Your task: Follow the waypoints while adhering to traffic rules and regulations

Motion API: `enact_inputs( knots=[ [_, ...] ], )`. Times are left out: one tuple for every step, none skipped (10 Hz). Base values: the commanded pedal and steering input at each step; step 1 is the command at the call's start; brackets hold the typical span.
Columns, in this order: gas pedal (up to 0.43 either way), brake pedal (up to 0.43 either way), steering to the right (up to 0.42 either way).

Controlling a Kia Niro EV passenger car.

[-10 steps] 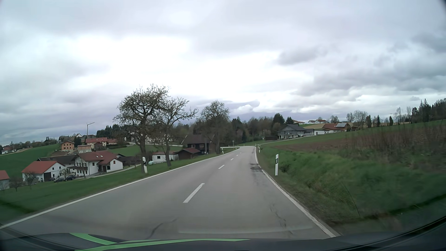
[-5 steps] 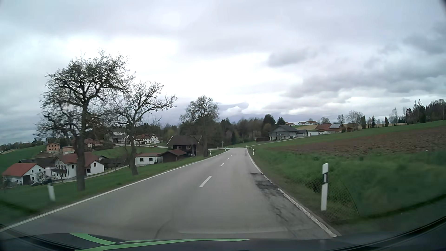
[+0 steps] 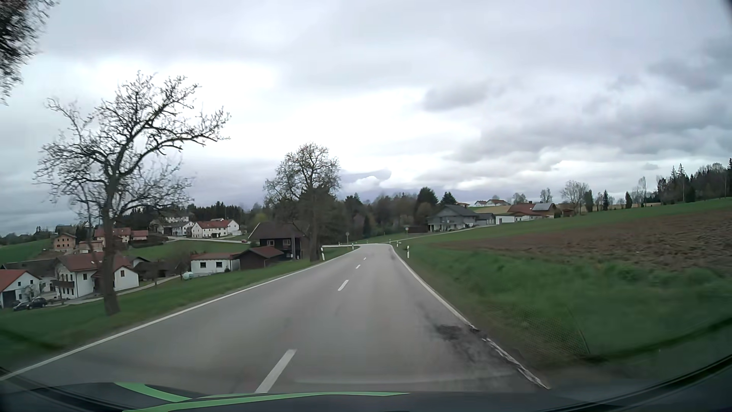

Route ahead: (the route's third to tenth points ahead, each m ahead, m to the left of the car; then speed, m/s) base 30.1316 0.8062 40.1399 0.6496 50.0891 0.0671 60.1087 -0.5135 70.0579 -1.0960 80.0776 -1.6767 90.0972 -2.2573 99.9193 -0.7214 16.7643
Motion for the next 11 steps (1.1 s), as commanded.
enact_inputs(
  knots=[
    [0.059,0.0,0.016],
    [0.059,0.0,0.014],
    [0.047,0.0,0.012],
    [0.047,0.0,0.01],
    [0.028,0.0,0.008],
    [0.02,0.0,0.006],
    [0.008,0.0,0.005],
    [0.0,0.0,0.004],
    [0.0,0.0,0.004],
    [0.0,0.0,0.004],
    [0.0,0.0,0.004]
  ],
)
